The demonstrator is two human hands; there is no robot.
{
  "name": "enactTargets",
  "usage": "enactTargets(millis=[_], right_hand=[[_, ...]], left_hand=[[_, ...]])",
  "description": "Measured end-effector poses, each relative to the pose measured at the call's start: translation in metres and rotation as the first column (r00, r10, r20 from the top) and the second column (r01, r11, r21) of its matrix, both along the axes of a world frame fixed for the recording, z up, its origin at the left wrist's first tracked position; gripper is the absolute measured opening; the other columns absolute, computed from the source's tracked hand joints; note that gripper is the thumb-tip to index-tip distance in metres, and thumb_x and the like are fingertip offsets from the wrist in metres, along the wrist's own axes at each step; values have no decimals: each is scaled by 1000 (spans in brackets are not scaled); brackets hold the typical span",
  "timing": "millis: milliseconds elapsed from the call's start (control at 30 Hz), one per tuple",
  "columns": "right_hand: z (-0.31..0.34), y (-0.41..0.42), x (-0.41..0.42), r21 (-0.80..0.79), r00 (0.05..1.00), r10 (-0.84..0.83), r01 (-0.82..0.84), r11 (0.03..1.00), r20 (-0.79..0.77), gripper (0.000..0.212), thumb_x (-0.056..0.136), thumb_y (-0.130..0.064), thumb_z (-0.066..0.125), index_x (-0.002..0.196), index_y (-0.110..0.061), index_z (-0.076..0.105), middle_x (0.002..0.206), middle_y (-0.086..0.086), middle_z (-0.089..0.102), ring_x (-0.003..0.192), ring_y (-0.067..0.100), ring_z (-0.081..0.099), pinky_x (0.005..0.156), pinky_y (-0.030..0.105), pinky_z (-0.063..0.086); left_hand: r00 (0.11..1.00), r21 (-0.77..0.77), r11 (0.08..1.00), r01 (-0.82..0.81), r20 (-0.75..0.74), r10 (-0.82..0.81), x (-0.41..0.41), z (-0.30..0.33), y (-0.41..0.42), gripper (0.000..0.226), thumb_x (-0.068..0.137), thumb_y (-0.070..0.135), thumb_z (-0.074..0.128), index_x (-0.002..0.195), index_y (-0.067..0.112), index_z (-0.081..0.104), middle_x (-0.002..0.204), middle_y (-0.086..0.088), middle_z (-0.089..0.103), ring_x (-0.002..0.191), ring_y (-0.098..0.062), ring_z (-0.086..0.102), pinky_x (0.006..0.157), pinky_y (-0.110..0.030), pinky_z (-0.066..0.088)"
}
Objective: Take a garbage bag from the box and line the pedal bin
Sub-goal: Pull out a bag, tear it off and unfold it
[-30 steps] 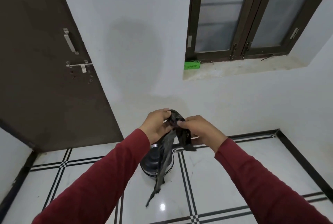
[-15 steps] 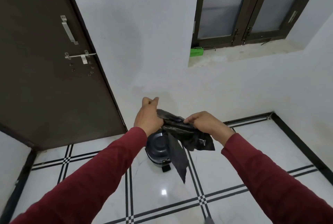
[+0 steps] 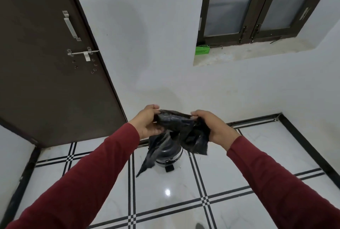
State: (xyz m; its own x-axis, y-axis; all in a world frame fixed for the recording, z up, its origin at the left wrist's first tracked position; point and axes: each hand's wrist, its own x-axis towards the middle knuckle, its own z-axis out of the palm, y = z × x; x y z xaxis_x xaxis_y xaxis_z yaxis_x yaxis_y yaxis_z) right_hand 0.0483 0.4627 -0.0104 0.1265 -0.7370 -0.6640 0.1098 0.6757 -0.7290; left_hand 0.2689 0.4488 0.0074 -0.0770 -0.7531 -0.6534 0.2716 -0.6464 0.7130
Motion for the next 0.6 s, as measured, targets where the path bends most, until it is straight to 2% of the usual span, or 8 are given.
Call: enactTargets(millis=[100,167,267,367,433,467,567,600], right_hand=[[1,-11,-5,-106,959,-273,265,958,-72,11,88,-9,63,80,-9,70,74,9,70,62,24,67,60,29,55],[4,-15,-10,-149,945,-303,284,947,-124,15,87,-3,57,86,-8,71,82,14,67,69,25,65,63,32,54],[8,-15,-19,-133,962,-229,209,969,-152,31,85,4,53,99,-14,74,83,7,64,71,18,59,62,27,50],[9,-10,-24,-105,978,-159,146,984,-133,33,89,5,58,111,-16,72,87,4,61,73,13,50,55,25,44],[6,-6,-26,-118,983,-138,124,985,-121,38,89,11,59,118,-11,69,89,8,61,67,13,48,51,23,46],[3,-4,-28,-135,982,-122,103,985,-142,40,87,13,60,120,-8,68,91,10,62,65,13,50,49,22,47],[-6,-1,-38,-251,912,-27,-84,964,-409,43,84,3,69,124,-13,70,95,8,68,70,17,63,58,26,55],[-9,-1,-43,-303,822,-7,-202,931,-569,43,84,-4,71,124,-17,72,100,6,70,78,19,66,67,30,58]], left_hand=[[984,-238,955,177,30,-175,-1,-1,2,37,99,-3,47,106,30,63,77,0,49,60,-12,49,48,-24,29],[893,-328,846,420,317,-321,-2,0,5,41,95,-10,49,89,23,72,75,4,53,61,-10,52,48,-21,33],[425,-186,700,690,886,-185,-8,-4,3,39,92,-4,52,96,22,81,105,1,71,88,-14,68,70,-16,55],[76,-55,710,702,997,2,-15,-4,7,38,91,7,57,127,18,66,118,-7,49,94,-28,62,85,-40,56],[14,-37,730,682,999,38,-22,-1,10,36,85,14,61,121,15,64,112,-10,53,91,-30,62,77,-41,56],[121,-105,775,623,992,38,-27,2,11,31,81,20,64,111,13,70,104,-9,62,87,-27,64,73,-37,57],[708,-215,955,202,706,10,-38,15,9,32,75,40,70,84,10,74,84,-4,71,79,-19,66,65,-31,55],[789,-216,971,99,612,56,-39,14,6,34,74,43,71,84,10,75,87,-3,73,83,-19,68,65,-32,56]])
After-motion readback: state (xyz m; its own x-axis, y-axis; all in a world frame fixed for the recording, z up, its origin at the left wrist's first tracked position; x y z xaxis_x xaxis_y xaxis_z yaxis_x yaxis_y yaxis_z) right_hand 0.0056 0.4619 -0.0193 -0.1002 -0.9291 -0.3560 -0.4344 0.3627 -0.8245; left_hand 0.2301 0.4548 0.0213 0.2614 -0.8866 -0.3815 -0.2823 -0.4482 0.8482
